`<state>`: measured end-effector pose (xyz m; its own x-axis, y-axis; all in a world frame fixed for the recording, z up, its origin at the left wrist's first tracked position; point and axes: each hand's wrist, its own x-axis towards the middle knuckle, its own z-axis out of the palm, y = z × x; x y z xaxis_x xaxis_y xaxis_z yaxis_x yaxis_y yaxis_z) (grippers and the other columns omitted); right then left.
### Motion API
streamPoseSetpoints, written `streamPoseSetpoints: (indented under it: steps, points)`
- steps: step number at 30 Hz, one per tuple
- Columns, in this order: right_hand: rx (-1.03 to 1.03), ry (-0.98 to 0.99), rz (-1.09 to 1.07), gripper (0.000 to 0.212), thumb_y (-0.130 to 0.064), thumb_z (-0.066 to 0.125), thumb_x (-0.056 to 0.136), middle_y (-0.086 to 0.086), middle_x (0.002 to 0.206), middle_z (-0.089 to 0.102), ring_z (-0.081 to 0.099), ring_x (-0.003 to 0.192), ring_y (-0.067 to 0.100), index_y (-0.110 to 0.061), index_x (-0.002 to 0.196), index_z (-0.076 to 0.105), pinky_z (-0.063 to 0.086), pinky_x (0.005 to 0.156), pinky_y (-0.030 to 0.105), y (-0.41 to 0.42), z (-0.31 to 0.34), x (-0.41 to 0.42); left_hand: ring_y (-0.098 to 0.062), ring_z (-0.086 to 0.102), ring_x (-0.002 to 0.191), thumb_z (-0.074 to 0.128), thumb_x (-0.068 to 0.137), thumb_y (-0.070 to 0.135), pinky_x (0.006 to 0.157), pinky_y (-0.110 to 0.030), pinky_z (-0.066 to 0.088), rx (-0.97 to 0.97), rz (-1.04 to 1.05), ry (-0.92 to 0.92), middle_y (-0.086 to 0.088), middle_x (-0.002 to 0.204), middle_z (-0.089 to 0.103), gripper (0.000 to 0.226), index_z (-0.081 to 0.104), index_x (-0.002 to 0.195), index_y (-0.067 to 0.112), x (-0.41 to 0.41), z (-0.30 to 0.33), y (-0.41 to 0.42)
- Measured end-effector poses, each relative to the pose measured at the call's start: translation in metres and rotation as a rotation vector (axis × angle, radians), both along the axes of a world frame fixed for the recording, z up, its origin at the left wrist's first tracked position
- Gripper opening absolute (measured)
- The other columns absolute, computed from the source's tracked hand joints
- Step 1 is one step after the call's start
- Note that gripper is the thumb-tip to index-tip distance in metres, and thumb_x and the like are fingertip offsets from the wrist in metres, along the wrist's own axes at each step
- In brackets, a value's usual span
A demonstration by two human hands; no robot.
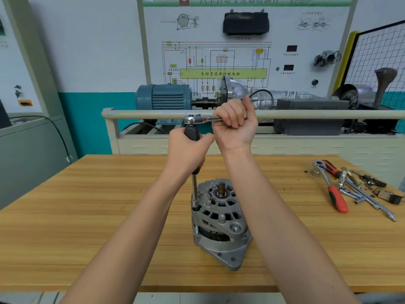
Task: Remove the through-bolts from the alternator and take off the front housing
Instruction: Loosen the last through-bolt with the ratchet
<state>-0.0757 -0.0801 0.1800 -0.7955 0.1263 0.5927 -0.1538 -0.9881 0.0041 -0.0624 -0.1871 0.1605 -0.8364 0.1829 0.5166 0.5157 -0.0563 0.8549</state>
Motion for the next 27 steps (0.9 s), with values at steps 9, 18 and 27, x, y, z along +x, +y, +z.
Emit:
streamPoseSetpoints:
  steps: [9, 18, 27]
  points:
    - [-0.038, -0.031, 0.045, 0.044, -0.013, 0.044, 0.086, 0.001, 0.034, 0.033, 0.034, 0.028, 0.016, -0.011, 0.043, 0.037, 0.029, 0.034, 0.026, 0.005, -0.002, 0.011, -0.014, 0.027, 0.037, 0.06, 0.084, 0.005, 0.04, -0.021, 0.025, 0.098, -0.466, -0.152, 0.0, 0.043, 0.033, 0.034, 0.04, 0.057, 0.012, 0.005, -0.003, -0.008]
    - [0.3, -0.02, -0.566, 0.047, -0.009, 0.043, 0.089, -0.004, 0.037, 0.031, 0.028, 0.035, 0.01, -0.016, 0.042, 0.04, 0.028, 0.042, 0.023, -0.015, 0.007, 0.065, -0.011, 0.015, 0.031, 0.051, 0.09, 0.007, 0.038, -0.015, 0.018, 0.004, -0.428, -0.244, 0.005, 0.037, 0.021, 0.056, 0.029, 0.042, 0.025, -0.001, 0.002, -0.007]
    - [0.559, 0.123, -1.219, 0.032, 0.001, 0.045, 0.088, 0.001, 0.048, 0.034, 0.03, 0.045, 0.018, -0.018, 0.062, 0.04, 0.027, 0.049, 0.032, -0.061, -0.005, 0.076, -0.01, 0.02, 0.03, 0.055, 0.075, 0.008, 0.037, -0.013, 0.019, -0.006, -0.309, -0.189, 0.005, 0.036, 0.028, 0.041, 0.037, 0.042, 0.025, -0.01, 0.005, -0.011]
